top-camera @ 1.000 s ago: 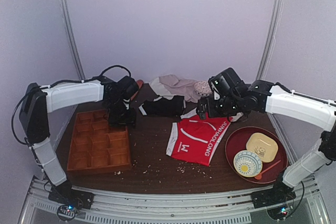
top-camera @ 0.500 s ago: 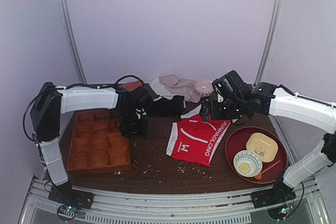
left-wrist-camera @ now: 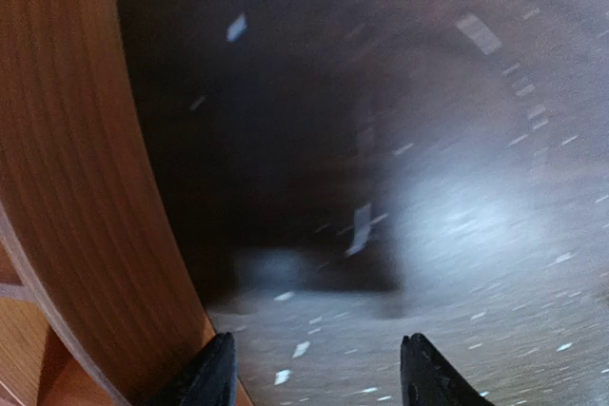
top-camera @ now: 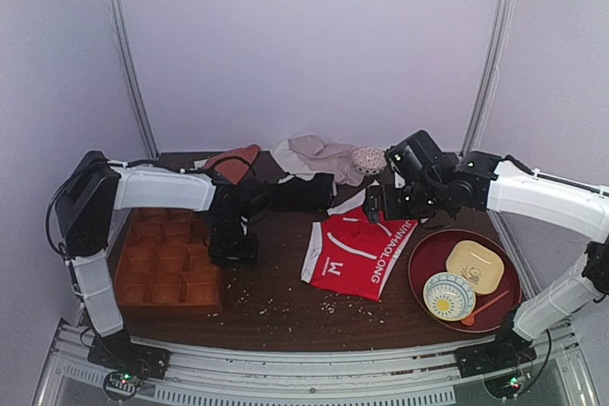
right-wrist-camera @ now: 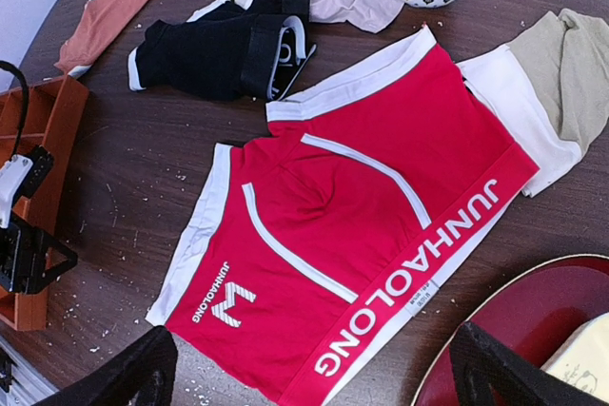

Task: Roll the underwear
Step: Move the storage box to the center of the board.

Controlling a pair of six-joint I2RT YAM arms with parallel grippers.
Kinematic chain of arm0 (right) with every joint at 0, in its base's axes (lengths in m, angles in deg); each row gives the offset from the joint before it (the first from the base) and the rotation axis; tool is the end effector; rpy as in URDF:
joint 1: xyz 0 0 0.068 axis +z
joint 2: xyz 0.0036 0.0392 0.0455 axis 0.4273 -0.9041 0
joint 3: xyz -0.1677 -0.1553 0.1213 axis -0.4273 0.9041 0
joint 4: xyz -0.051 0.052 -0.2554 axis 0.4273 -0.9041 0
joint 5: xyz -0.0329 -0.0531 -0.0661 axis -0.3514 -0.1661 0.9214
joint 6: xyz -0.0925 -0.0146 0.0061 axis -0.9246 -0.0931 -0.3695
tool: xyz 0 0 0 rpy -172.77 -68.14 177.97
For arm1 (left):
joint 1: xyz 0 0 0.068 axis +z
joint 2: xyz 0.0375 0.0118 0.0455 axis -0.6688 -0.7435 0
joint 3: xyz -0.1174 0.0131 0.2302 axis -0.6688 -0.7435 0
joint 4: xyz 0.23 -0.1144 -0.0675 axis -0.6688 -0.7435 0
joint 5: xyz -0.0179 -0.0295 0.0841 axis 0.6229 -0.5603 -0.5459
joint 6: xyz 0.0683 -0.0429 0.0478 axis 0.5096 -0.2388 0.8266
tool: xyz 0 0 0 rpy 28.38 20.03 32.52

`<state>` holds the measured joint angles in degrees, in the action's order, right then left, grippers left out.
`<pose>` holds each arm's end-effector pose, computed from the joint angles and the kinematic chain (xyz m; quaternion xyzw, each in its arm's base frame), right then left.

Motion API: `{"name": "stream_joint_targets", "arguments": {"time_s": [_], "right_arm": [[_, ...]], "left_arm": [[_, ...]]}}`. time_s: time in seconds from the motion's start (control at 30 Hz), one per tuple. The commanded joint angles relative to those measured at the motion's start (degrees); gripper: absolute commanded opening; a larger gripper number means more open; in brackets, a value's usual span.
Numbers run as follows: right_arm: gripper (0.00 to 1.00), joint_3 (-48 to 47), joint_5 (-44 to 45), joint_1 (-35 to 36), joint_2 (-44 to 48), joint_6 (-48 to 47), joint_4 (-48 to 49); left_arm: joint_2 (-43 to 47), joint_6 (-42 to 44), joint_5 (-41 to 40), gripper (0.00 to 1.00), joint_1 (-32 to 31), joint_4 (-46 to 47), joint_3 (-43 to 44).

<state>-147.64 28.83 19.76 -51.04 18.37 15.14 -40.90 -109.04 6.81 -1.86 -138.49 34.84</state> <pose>0.2542 0.2324 0.2530 -0.0957 0.9168 0.1578 0.3541 0.2505 -0.2353 0.0988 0.0115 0.9995 0.0024 0.0305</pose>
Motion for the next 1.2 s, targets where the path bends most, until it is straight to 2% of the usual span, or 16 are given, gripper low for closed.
{"name": "stream_joint_targets", "arguments": {"time_s": [0.0,0.23,0.53,0.73,0.97,1.13,1.17], "right_arm": [[1.00,1.1,1.1,-0.3,0.7,0.6,0.5],[0.98,1.0,0.6,-0.3,-0.4,0.3,-0.7],[0.98,3.9,2.1,-0.3,2.4,0.6,-2.2],[0.97,5.3,3.2,-0.3,5.3,1.3,-4.5],[0.97,5.9,4.1,-0.3,8.4,-0.2,-7.2],[0.98,5.4,4.6,-0.4,10.8,-1.1,-8.7],[0.98,5.5,4.7,-0.4,11.2,-1.2,-8.9]], "left_arm": [[4.8,-0.8,-3.7,0.59,0.2,-4.8,-4.3],[8.1,0.1,-1.4,0.60,0.2,-1.8,-2.8],[5.6,0.1,12.4,0.64,0.1,5.6,2.9],[2.1,-5.9,20.7,0.65,-1.2,14.6,1.7],[-4.3,-11.7,22.3,0.65,-6.3,23.9,4.1],[-9.8,-13.6,22.2,0.64,-8.6,25.6,8.1],[-10.5,-14.1,22.2,0.61,-8.9,25.9,8.5]]}}
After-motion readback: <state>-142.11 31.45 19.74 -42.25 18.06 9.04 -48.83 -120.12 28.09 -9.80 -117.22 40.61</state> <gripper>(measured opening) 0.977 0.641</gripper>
